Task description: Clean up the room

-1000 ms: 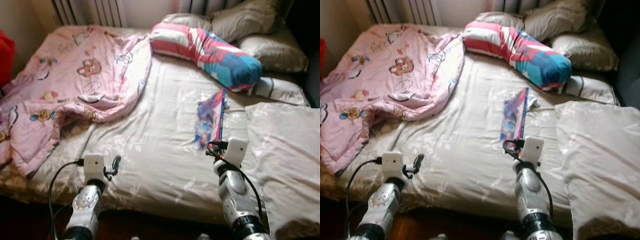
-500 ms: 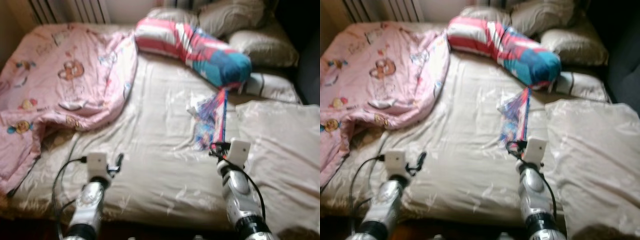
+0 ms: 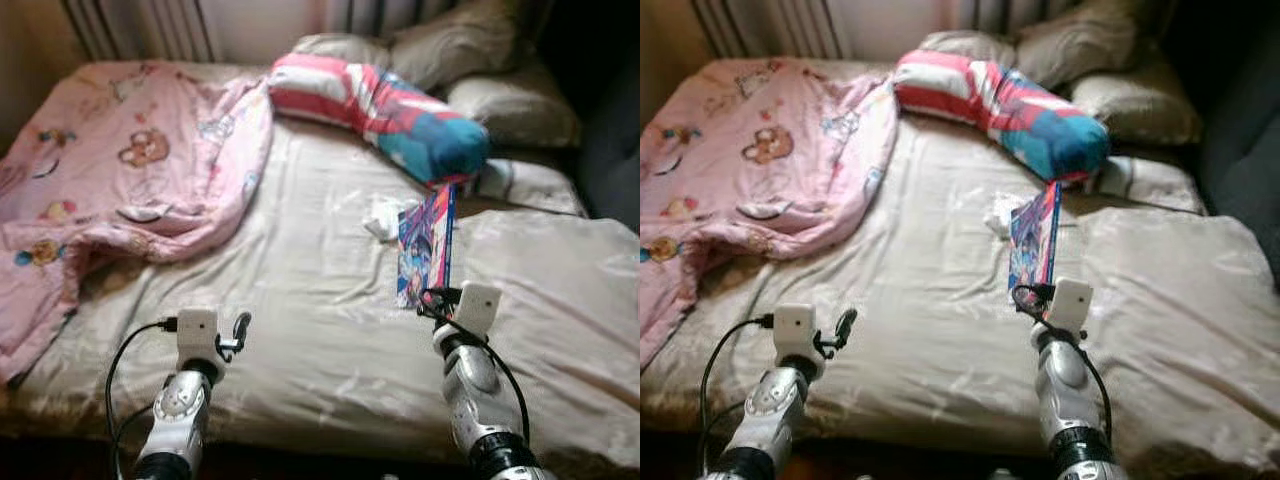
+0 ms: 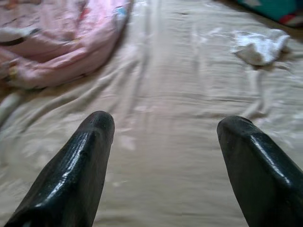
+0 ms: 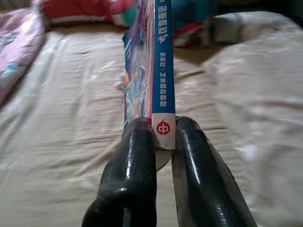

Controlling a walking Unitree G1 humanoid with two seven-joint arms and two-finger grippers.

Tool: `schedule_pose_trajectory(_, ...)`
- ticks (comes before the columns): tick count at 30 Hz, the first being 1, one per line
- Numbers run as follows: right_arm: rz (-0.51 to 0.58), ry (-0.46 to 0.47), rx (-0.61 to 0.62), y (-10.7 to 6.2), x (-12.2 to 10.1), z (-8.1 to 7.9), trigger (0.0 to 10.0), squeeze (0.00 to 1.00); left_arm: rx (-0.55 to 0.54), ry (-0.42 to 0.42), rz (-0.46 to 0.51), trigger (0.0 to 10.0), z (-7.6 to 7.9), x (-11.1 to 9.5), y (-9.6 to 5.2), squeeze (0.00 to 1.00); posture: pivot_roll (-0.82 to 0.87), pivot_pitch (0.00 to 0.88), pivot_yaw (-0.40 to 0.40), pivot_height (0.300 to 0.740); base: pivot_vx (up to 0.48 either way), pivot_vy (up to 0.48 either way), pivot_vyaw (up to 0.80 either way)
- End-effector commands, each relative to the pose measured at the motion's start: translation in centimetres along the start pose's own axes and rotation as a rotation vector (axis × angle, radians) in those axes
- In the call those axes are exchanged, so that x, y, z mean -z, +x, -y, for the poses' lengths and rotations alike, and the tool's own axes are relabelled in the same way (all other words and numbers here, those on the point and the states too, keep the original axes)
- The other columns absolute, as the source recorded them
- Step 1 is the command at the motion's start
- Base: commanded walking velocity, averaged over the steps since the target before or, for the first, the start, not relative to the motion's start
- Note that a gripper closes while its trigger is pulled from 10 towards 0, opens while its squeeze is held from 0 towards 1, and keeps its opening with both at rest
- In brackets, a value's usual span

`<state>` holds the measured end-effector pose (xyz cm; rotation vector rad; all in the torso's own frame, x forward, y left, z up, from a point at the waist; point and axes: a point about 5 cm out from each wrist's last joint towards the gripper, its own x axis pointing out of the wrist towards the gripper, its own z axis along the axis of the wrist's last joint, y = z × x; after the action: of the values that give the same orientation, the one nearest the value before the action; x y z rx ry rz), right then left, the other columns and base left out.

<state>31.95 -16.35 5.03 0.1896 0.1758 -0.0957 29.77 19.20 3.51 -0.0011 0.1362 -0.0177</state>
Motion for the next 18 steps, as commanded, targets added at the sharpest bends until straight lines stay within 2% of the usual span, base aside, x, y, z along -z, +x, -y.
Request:
schedule_pose_trajectory(1,0.013,-0.006,0.013,0.0,-0.3,0.5,10.0,0.0,0.008,0.014,-0.012,10.0,0.2,0.3,-0.2,0.0,-0.05,0.168,-0.002,0.74,0.0,0.0,-0.76)
schedule_pose_trajectory(8,-0.007,-0.011,0.016,-0.2,0.2,0.6,10.0,0.0,0.003,0.01,-0.019,10.0,0.1,0.6,-0.4,0.0,-0.05,0.182,-0.002,0.74,0.0,0.0,0.0)
schedule_pose_trajectory(18,-0.033,-0.071,-0.084,-0.1,0.6,-0.7,10.0,0.0,-0.005,0.006,-0.027,10.0,-0.1,0.6,-0.3,0.0,-0.05,0.192,-0.002,0.74,0.0,0.0,0.0)
